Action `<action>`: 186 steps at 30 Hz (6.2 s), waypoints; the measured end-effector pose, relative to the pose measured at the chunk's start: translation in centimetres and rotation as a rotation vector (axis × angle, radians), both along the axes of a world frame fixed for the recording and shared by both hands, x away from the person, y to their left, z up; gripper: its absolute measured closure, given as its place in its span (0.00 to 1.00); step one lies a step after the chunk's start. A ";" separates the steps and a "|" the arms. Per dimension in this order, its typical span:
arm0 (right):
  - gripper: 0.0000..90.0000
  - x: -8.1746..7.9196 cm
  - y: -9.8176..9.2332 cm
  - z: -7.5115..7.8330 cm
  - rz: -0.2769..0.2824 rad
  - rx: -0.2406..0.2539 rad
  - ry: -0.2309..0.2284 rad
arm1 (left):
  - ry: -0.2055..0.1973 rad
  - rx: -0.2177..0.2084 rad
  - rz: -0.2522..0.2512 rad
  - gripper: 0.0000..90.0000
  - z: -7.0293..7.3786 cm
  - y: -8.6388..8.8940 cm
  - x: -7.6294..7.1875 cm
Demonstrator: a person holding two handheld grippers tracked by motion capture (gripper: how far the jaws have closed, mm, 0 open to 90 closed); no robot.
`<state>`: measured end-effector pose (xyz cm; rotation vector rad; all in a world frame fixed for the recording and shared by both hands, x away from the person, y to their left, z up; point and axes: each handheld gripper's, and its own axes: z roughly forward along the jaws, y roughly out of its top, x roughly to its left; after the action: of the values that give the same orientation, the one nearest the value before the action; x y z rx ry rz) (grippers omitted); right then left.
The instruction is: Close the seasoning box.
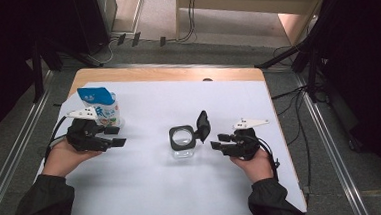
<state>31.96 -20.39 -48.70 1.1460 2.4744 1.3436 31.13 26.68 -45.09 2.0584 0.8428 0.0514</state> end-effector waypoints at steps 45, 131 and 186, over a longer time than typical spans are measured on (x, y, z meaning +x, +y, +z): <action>0.55 0.0 -0.4 -0.1 -0.004 0.021 -0.007 | -0.072 -0.034 0.151 0.45 4.2 9.0 5.3; 0.74 -7.1 10.3 2.9 0.258 0.028 -0.069 | 0.044 -0.076 0.015 1.00 7.4 -2.0 -0.2; 0.71 -4.0 21.7 -4.2 0.175 0.028 -0.038 | 0.085 -0.094 -0.035 1.00 8.9 -4.1 -3.8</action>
<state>27.93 1.33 -52.88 0.9171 2.5879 1.4328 27.37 22.58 -36.14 1.9979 0.8446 -0.0945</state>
